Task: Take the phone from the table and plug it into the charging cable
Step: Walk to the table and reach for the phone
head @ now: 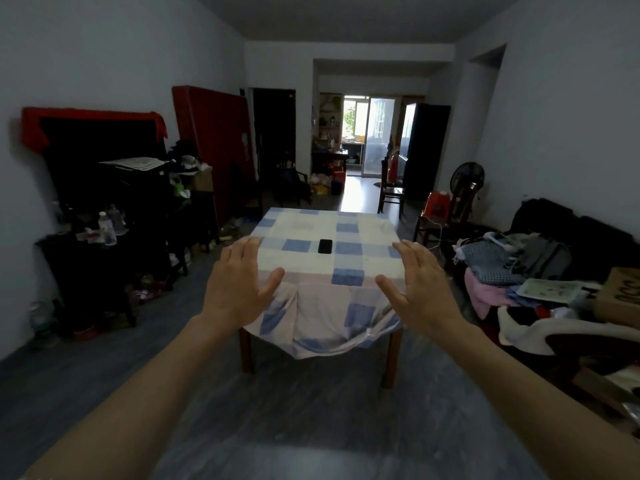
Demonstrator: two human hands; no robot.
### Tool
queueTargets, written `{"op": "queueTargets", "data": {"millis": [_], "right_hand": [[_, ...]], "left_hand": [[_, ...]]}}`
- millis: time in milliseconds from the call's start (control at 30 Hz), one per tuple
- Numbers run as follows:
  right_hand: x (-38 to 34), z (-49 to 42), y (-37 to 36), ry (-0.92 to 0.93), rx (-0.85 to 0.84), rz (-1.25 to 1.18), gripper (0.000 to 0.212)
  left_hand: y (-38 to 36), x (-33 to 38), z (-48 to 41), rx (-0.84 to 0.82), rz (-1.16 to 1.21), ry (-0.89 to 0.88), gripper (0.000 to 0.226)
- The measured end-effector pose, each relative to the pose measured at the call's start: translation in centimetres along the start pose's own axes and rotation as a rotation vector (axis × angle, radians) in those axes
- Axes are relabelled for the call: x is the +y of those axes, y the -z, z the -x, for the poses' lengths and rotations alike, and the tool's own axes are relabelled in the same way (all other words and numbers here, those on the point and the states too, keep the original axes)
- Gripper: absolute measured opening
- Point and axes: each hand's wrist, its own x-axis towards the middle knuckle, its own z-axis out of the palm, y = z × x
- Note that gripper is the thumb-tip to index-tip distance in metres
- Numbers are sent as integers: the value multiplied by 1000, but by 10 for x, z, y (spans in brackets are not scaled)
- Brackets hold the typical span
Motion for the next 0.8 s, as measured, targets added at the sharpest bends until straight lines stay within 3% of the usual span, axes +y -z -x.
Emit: {"op": "queueTargets", "data": {"millis": [800], "right_hand": [[216, -318, -186, -26, 15, -141, 65]], "left_hand": [[-297, -23, -309, -47, -9, 116, 66]]}}
